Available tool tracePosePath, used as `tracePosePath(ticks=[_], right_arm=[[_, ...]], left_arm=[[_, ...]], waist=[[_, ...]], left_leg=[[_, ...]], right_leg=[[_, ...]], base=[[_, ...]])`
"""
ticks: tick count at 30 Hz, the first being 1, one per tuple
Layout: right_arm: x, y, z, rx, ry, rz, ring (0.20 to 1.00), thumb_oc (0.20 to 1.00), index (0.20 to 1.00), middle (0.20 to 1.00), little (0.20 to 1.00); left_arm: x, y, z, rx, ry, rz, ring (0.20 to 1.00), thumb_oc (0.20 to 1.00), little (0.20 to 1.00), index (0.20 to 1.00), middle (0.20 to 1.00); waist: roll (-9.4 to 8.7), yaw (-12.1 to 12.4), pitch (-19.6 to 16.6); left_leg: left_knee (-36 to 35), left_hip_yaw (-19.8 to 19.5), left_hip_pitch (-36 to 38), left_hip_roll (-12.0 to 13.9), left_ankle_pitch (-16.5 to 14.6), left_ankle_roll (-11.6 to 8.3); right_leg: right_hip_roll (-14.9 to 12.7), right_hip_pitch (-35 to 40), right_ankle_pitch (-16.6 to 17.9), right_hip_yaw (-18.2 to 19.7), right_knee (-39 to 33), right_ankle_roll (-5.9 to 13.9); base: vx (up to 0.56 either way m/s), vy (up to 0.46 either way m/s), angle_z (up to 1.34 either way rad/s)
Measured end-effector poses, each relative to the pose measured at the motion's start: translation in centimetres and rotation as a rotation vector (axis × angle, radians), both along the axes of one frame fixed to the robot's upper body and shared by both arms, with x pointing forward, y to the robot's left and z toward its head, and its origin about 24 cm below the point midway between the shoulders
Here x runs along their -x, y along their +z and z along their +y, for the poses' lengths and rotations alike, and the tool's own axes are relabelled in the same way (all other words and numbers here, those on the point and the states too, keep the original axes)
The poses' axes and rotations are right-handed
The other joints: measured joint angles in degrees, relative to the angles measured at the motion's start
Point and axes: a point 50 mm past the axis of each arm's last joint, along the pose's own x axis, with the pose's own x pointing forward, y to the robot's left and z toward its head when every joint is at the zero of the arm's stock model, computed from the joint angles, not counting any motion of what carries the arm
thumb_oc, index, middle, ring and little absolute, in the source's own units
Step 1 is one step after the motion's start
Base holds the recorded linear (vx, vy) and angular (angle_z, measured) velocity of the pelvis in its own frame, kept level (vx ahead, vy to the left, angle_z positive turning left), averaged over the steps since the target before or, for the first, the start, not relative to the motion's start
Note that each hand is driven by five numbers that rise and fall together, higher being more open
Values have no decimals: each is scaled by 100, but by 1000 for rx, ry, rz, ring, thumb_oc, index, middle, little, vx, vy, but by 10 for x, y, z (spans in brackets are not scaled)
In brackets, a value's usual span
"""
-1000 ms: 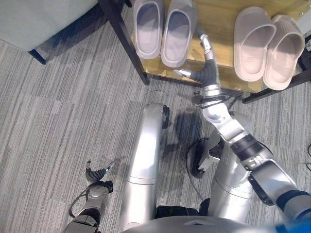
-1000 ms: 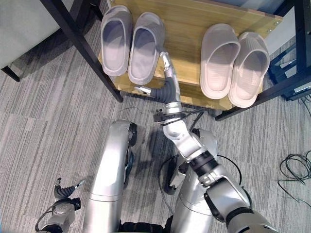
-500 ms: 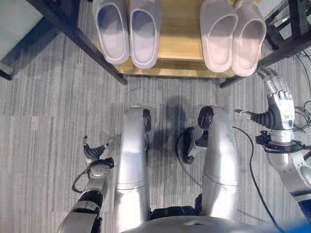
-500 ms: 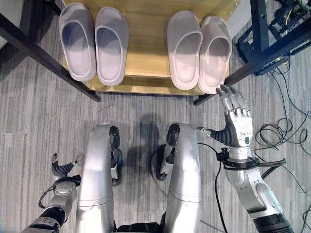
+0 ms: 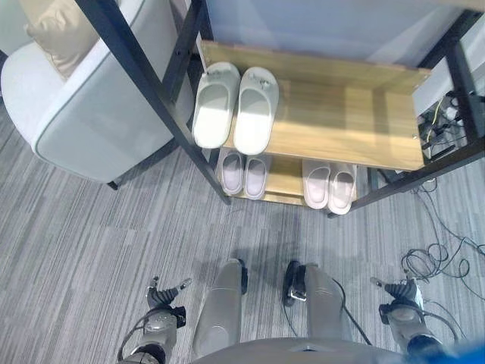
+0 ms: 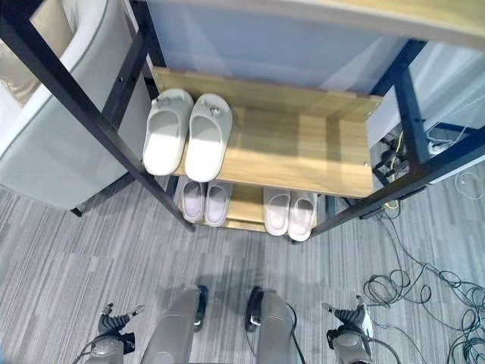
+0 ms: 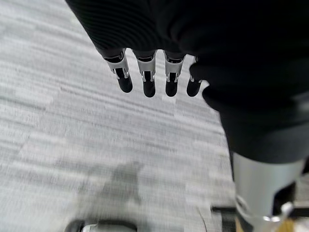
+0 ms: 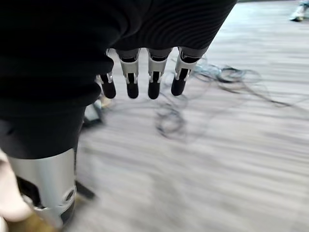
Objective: Arrange the slippers neatly on the shoe rack.
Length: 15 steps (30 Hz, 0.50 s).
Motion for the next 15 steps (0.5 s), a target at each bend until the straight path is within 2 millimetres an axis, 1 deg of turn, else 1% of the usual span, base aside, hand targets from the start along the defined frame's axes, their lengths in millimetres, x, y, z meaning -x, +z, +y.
tracePosePath(ticks=[1,2,3,4,5,6,7,8,9,10,11,13,14,15], right_arm=[[28,-9,7,-32,-26,77,1000,1000,1000,1000,1000],[55,-12,2,-38,-29,161,1000,1000,1000,1000,1000],[61,-13,1,-51,-56,179,1000,1000,1000,1000,1000],[59,-12,-1,-61,-59,174,1000,1000,1000,1000,1000],[57,-10,-6,-65,-56,166,1000,1000,1000,1000,1000],[55,-9,-9,-64,-52,157,1000,1000,1000,1000,1000],[50,-8,-11,-71,-43,150,1000,1000,1000,1000,1000],[58,-10,-9,-94,-41,185,1000,1000,1000,1000,1000],[59,-11,-9,-104,-41,190,1000,1000,1000,1000,1000],[57,-10,-10,-112,-38,185,1000,1000,1000,1000,1000],[57,-11,-8,-125,-43,186,1000,1000,1000,1000,1000],[54,-11,-8,-145,-43,179,1000,1000,1000,1000,1000],[54,-11,-9,-145,-42,178,1000,1000,1000,1000,1000],[50,-10,-10,-150,-40,169,1000,1000,1000,1000,1000]], left_arm=[[25,-6,-3,18,9,59,1000,1000,1000,1000,1000],[34,-9,-9,49,3,92,1000,1000,1000,1000,1000],[35,-10,-10,57,-1,107,1000,1000,1000,1000,1000],[31,-11,-12,70,-21,105,1000,1000,1000,1000,1000],[29,-11,-15,76,-60,110,1000,1000,1000,1000,1000],[25,-11,-16,84,-70,98,1000,1000,1000,1000,1000],[17,-10,-18,88,-83,86,1000,1000,1000,1000,1000],[16,-11,-20,94,-112,102,1000,1000,1000,1000,1000],[16,-11,-23,107,-132,103,1000,1000,1000,1000,1000],[13,-12,-26,116,-145,98,1000,1000,1000,1000,1000],[9,-11,-28,116,-165,93,1000,1000,1000,1000,1000],[7,-11,-30,130,-180,91,1000,1000,1000,1000,1000],[8,-12,-30,133,-178,98,1000,1000,1000,1000,1000],[5,-11,-31,139,-183,92,1000,1000,1000,1000,1000]], waist=[[-119,-29,-578],[43,68,-837],[54,65,-934],[63,20,-1058],[168,-46,-1086],[217,-91,-1083],[254,-124,-1088],[299,-143,-1144],[352,-138,-1275],[444,-139,-1389],[492,-140,-1378],[536,-133,-1345],[585,-130,-1334],[662,-135,-1343]], left_leg=[[-518,74,278,-37,302,-122],[-911,9,682,66,146,-21],[-1183,72,849,70,263,-8],[-1463,80,1028,64,406,7],[-1791,91,1173,71,574,8],[-1909,110,1247,74,647,1],[-2055,118,1409,80,757,-13],[-2472,109,1934,102,879,-33],[-2654,102,2005,136,872,-40],[-2774,96,2063,181,881,-55],[-2789,97,2101,188,887,-64],[-2750,94,2065,182,891,-68],[-2740,89,2005,181,894,-73],[-2692,91,1986,186,898,-76]], right_leg=[[-103,418,190,-88,-695,67],[-47,737,452,-192,-992,41],[-31,809,498,-153,-1108,23],[6,885,647,-151,-1309,-37],[58,1020,790,-150,-1557,-52],[81,1099,869,-139,-1705,-69],[127,1343,1010,-135,-2044,-65],[264,2000,1308,-121,-2811,-54],[321,2051,1361,-78,-2977,-46],[366,2055,1364,-72,-3001,-49],[373,2060,1373,-69,-3005,-50],[373,2036,1400,-52,-2975,-61],[373,2003,1413,-51,-2976,-68],[375,1993,1424,-57,-3000,-63]], base=[[351,-85,-34],[236,-63,-26],[216,-71,-30],[190,-51,-17],[221,-94,-15],[202,-91,-12],[186,-105,-16],[123,-102,-18],[101,-106,-18],[55,-80,-11],[16,-30,-5],[26,-70,-3],[32,-112,2],[15,-98,4]])
